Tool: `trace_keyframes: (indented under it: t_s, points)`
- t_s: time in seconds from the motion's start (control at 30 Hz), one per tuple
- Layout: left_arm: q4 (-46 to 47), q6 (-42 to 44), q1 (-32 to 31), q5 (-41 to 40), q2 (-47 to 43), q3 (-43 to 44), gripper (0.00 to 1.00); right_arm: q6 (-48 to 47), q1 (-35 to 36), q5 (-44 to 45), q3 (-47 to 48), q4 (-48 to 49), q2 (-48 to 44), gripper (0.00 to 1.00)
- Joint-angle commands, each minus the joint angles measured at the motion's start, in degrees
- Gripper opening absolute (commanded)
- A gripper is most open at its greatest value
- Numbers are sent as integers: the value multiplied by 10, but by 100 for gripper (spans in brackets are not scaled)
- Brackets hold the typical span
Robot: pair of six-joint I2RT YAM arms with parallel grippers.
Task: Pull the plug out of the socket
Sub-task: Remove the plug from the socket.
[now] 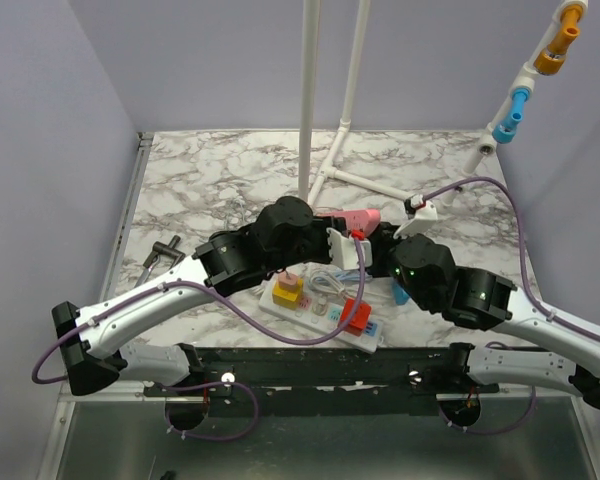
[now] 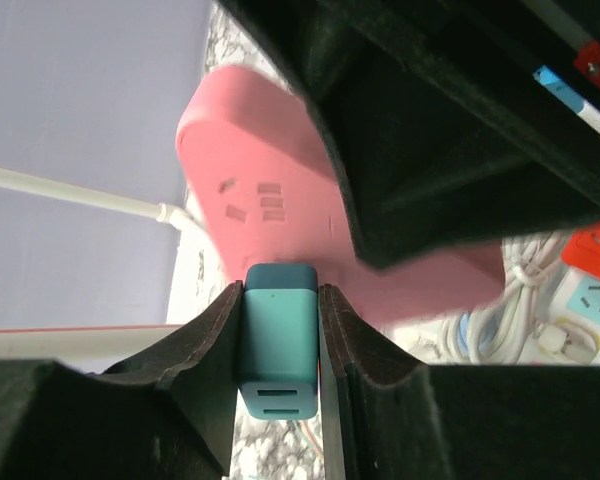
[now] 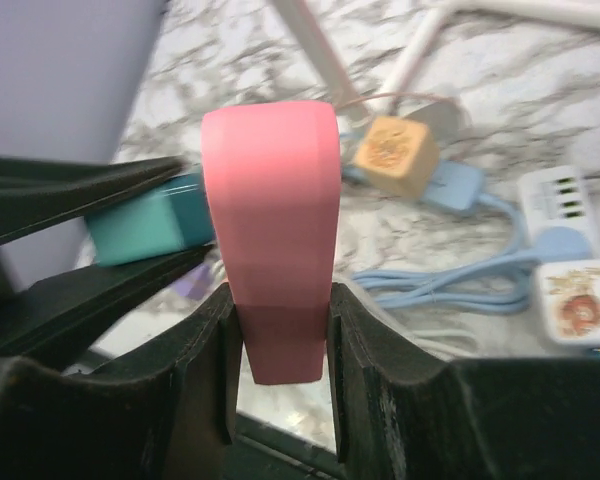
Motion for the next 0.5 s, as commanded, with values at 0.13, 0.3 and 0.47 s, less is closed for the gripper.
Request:
trace_keyframes:
  t_s: [0.13, 0.3, 0.47]
  points:
    - [-71, 18, 1, -33, -31, 84, 0, 21, -17, 171, -14, -146, 15, 1]
    - [-99, 22, -1, -34, -52, 98, 0, 57, -17, 199, -15, -186, 19, 1]
    - [-105, 23, -3, -37, -71, 91, 0, 163, -20, 272, 27, -304, 32, 1]
